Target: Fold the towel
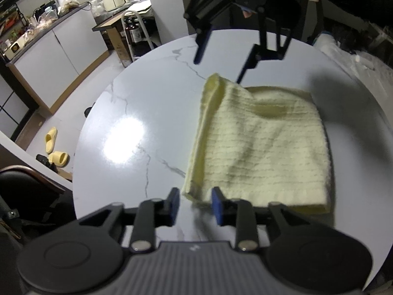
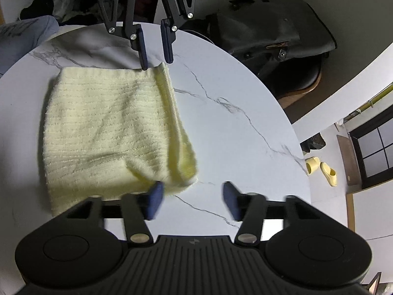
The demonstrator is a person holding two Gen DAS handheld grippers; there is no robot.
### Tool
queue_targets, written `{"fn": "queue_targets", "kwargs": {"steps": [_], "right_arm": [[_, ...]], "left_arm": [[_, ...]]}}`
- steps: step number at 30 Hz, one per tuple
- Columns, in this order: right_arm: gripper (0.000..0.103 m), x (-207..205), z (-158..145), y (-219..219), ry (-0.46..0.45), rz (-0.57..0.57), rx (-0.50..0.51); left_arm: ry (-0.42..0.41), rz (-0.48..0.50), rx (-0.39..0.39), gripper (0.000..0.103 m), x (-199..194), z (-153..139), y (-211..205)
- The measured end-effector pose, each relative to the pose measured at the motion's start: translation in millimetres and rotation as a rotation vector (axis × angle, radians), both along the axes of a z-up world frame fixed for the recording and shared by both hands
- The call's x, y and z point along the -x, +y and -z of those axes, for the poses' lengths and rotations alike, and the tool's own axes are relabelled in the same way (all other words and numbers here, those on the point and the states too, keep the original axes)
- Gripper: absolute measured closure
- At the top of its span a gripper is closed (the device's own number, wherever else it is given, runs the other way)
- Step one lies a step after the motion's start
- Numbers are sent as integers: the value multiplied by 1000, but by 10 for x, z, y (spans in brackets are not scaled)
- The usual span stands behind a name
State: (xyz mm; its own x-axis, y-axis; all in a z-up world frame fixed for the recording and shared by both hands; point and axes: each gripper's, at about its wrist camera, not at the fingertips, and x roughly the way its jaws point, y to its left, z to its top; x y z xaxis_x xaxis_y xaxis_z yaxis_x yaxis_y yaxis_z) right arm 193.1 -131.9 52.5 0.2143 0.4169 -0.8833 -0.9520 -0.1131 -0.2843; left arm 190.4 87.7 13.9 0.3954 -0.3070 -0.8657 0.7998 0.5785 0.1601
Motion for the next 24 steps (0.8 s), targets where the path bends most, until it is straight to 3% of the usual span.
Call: {"fn": "queue_targets", "kwargs": {"steps": [5, 12, 24], "right_arm": [[15, 111, -28, -56, -16, -19, 24], [12, 201, -107, -114, -35, -20, 38], [12, 416, -161, -236, -83, -32, 32]], "left_arm": [[-15, -1, -33, 47, 95, -42, -76], [-55, -1, -62, 32, 242, -142, -192], [-70, -5, -118, 29, 512, -198, -250]]}}
